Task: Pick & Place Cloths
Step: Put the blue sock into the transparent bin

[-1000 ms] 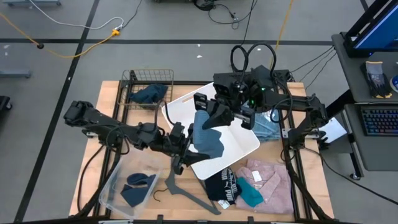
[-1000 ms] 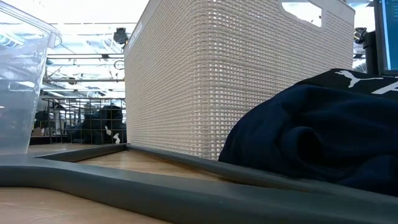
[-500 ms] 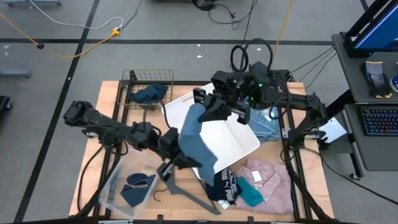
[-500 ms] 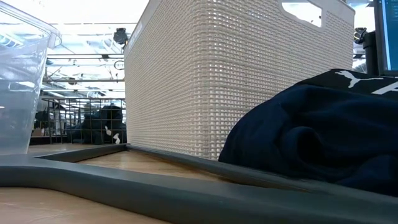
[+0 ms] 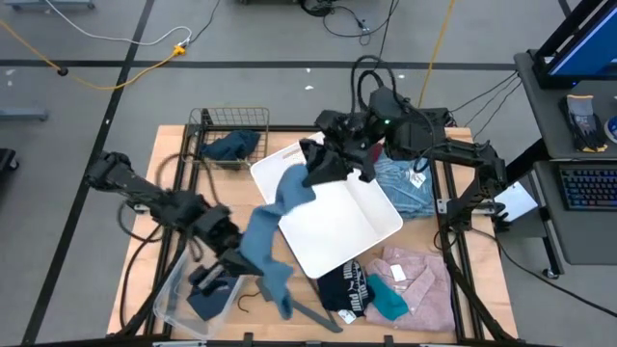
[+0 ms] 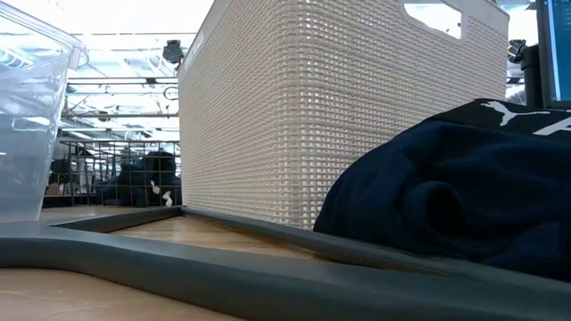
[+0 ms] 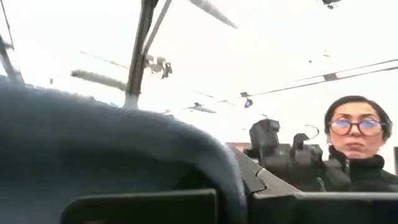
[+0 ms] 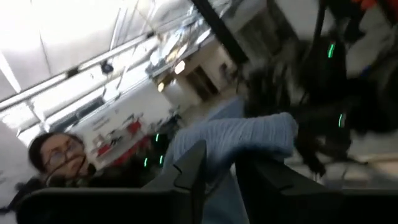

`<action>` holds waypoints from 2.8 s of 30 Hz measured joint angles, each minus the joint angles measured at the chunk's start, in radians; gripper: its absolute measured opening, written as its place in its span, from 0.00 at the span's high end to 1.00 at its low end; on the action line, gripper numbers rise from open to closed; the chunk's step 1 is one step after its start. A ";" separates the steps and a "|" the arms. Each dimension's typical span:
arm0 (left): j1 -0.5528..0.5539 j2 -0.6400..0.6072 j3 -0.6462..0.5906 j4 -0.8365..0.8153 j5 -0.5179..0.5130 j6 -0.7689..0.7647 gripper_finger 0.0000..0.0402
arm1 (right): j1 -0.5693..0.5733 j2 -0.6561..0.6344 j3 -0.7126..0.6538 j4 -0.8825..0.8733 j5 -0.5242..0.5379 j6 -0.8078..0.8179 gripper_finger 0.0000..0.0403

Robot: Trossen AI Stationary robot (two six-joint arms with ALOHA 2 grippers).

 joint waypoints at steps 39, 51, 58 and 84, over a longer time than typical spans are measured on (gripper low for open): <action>-0.634 -0.181 0.000 -0.404 -1.728 0.101 1.00 | 0.452 -0.180 0.000 -1.064 0.565 -0.602 0.82; -0.670 -0.076 0.000 -0.405 -1.730 -0.100 1.00 | 0.543 -0.327 0.000 -1.103 0.939 -0.628 0.82; -0.682 -0.027 0.000 -0.407 -1.730 -0.226 1.00 | 0.594 -0.374 0.000 -1.213 1.128 -0.627 0.82; -0.510 -0.011 0.000 -0.712 -1.229 -0.739 1.00 | 0.602 -0.391 0.000 -1.208 1.125 -0.647 0.82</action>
